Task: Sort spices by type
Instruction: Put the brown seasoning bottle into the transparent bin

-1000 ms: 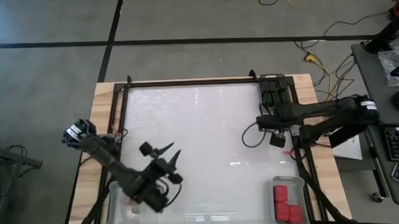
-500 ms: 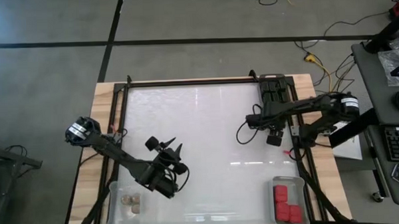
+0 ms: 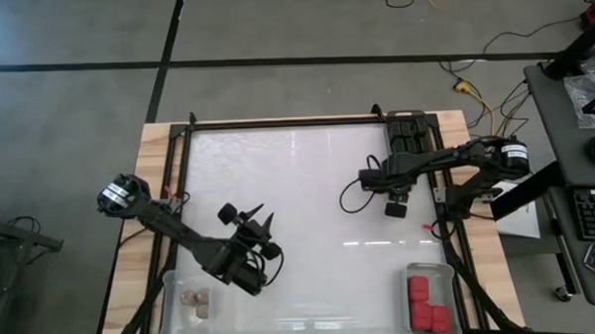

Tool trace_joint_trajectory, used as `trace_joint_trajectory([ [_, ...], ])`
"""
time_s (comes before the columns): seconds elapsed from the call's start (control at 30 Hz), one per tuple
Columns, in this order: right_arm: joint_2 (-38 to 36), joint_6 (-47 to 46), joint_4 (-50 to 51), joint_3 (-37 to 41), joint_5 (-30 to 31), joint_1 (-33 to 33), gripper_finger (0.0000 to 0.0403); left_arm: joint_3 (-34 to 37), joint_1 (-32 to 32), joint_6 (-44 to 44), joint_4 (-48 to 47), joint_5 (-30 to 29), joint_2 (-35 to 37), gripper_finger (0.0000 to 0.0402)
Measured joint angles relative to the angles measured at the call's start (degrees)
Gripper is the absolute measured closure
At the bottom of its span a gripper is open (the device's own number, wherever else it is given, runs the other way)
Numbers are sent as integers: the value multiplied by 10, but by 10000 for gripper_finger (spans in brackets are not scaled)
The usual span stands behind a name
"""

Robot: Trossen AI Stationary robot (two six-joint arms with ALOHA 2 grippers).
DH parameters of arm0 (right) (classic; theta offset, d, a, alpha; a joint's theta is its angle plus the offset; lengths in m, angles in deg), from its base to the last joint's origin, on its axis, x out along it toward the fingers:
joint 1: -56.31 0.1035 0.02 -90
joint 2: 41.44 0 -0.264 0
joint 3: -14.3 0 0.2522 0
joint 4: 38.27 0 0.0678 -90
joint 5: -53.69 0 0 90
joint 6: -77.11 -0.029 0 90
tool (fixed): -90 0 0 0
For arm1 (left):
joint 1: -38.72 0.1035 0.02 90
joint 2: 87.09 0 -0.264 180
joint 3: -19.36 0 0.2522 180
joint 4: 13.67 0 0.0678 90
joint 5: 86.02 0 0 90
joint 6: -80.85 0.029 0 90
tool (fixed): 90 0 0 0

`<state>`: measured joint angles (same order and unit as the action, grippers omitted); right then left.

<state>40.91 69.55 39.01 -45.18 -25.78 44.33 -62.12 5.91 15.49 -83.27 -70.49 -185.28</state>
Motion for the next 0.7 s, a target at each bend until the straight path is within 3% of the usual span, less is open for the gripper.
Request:
trace_joint_trajectory([
  [0.3, 3, 72, -123, 0, 2, 1, 325, 4, 5, 2, 8, 5, 0, 251],
  [0.5, 3, 135, -122, 0, 97, 0, 315, 7, 5, 4, 9, 15, 0, 251],
  [0.7, 3, 181, -193, 0, 105, 4, 313, 8, 5, 4, 22, 22, 0, 251],
])
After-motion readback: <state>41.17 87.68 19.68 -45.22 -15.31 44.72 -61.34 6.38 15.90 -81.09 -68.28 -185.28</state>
